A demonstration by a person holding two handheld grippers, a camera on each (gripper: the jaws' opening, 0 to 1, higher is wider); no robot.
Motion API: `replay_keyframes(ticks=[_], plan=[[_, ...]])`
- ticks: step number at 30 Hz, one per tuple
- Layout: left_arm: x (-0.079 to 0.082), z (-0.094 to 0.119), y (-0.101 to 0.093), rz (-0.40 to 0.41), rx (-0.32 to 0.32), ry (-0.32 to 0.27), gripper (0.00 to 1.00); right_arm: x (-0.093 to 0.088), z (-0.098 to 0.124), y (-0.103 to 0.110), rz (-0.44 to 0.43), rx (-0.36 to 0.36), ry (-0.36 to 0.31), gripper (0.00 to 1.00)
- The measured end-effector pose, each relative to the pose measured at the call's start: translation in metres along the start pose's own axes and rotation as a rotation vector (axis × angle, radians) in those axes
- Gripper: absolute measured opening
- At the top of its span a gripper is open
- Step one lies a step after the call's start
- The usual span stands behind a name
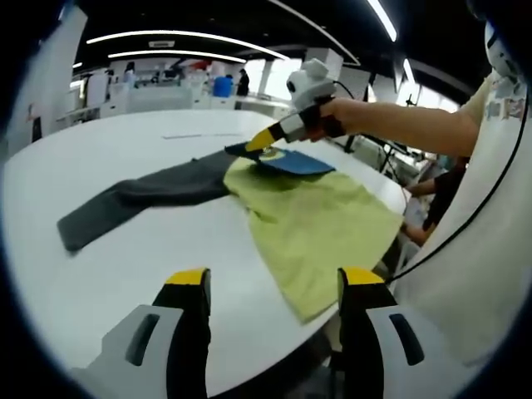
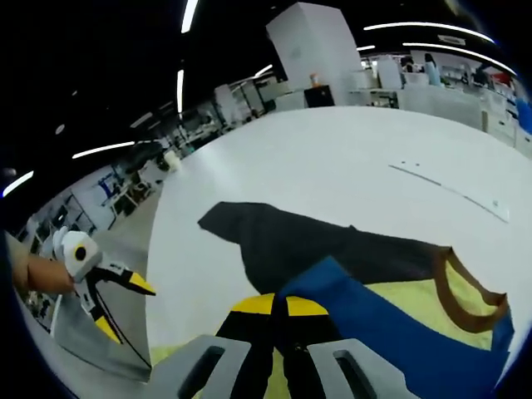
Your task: Fold the garment on the visible template until the final outline fits inside the template.
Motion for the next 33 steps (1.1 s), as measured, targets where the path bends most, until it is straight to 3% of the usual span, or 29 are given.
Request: replay_keyframes(ticks=[7,21,28,33], plan=[[0.000,0.000,-0.001,-0.003,0.002,0.001,0.58,-0.012,-0.003,0.004,0.010,0.013,0.027,0.00],[0.002,-0.002,-0.004,-0.008,0.004,0.003,0.58,-0.018,-0.006,0.010,0.027,0.027,0.046,0.00],[0.001,-0.003,-0.006,-0.006,0.006,0.004,0.59,-0.018,-0.001,0.004,0.020,0.017,0.025,0.13],[0.003,-0.005,-0.007,-0.008,0.006,0.002,0.59,-0.014,0.009,-0.003,0.032,-0.002,0.001,0.17]])
Point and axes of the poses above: the point that each gripper's makers call its tool centre point, and the gripper's own axes: z roughly backward along the fingers, y roughly to its left, x roughly out of its top, the point moved 1 cm from there along z, roughly backward along the fingers, and after that the axes turned 11 degrees about z, right-handed, at the moved point
